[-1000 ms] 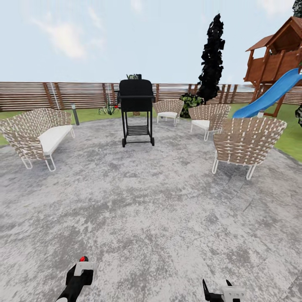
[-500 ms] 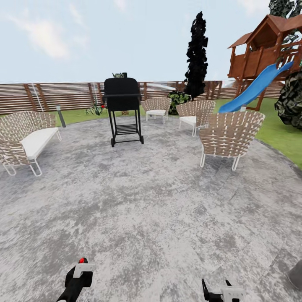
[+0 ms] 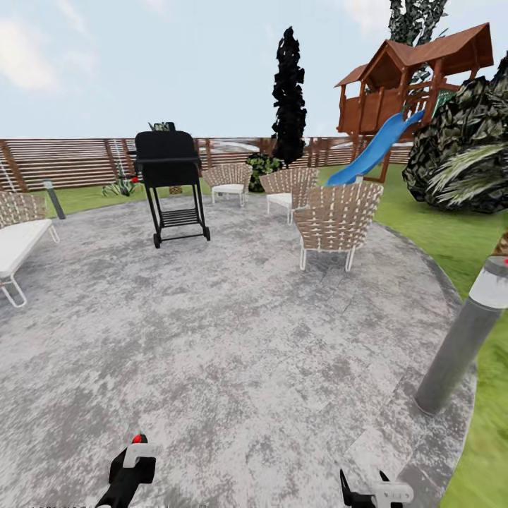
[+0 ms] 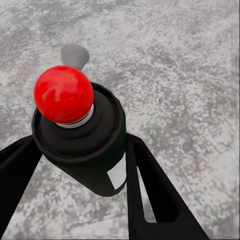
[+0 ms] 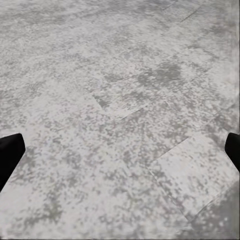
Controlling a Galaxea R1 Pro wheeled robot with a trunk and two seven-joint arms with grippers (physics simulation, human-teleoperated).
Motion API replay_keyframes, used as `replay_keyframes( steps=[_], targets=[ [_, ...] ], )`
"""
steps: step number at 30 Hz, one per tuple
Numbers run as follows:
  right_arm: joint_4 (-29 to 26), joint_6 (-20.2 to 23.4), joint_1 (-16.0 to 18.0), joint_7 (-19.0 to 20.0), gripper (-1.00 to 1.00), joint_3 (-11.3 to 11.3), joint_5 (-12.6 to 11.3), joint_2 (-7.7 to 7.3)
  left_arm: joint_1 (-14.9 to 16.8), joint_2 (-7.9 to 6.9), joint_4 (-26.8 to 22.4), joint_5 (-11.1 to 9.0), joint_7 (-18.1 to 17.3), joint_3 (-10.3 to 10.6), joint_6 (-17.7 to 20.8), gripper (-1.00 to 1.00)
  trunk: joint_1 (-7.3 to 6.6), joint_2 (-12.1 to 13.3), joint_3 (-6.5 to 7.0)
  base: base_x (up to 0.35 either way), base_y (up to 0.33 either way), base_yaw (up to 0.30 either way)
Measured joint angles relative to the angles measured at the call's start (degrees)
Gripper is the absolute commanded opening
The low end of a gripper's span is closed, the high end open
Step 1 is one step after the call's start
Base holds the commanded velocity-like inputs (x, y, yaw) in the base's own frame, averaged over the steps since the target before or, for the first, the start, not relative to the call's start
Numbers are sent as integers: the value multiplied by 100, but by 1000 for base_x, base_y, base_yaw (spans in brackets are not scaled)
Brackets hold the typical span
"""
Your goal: In the garden, pick up the pesticide atomizer on the floor and spray pesticide onto both trees until each tree trunk is fully covered.
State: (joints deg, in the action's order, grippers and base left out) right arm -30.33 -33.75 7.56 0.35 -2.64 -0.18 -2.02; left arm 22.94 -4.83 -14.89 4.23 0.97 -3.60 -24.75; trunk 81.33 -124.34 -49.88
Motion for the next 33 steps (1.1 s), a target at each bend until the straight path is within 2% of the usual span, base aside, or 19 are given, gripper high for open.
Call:
replay_keyframes(
  steps=[5,13,22,33],
  targets=[
    [0,0,0,0,100,2,3,1,0,1,6,-2,0,-6,-3,-100,1,1,0,-337,-31,-250],
    [238,0,0,12,100,13,0,0,0,4,5,3,0,1,0,-100,0,0,0,-334,-108,-17],
    [266,0,3,0,100,5,-14,0,0,5,5,1,0,0,6,-100,0,0,0,-311,-137,-20],
    [273,0,2,0,100,0,-19,0,0,5,5,6,0,0,6,-100,0,0,0,-281,-166,-270]
  ],
)
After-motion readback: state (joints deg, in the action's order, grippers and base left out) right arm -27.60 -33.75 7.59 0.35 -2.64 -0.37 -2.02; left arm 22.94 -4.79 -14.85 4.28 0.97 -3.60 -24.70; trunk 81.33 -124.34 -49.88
